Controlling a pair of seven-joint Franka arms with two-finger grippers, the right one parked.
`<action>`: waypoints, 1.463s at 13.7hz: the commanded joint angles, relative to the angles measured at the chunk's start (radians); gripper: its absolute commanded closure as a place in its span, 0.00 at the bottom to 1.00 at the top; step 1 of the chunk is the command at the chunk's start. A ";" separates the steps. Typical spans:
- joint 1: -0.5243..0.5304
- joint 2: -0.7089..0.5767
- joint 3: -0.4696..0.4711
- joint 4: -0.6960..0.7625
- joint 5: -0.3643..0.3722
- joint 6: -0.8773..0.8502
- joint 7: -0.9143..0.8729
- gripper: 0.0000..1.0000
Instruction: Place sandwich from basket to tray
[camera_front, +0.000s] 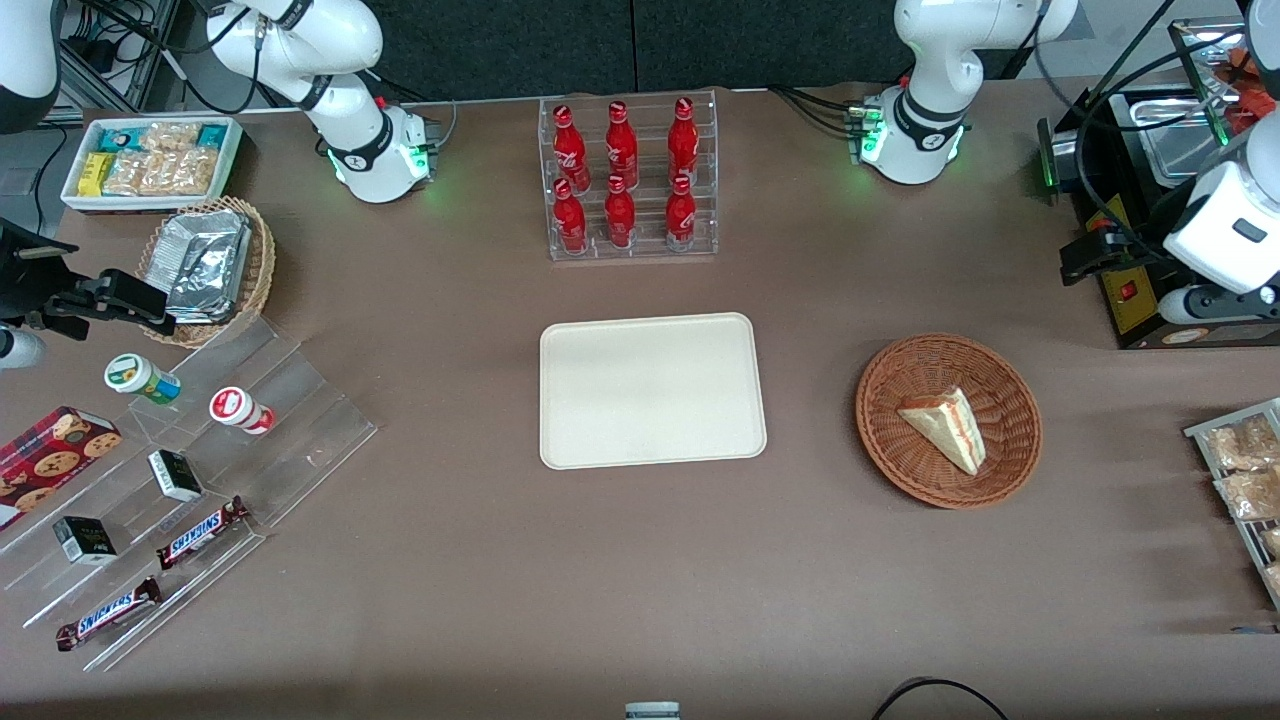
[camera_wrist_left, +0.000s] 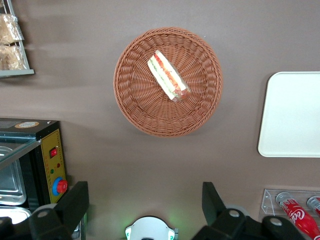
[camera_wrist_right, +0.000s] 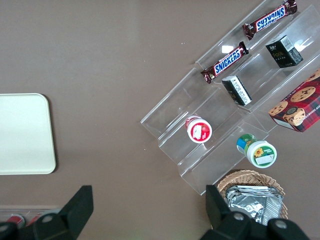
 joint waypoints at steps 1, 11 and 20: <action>0.004 0.003 0.002 0.018 -0.003 -0.037 0.071 0.00; 0.000 -0.005 0.003 -0.510 0.033 0.594 -0.300 0.00; -0.017 0.104 -0.001 -0.752 0.033 1.063 -0.593 0.00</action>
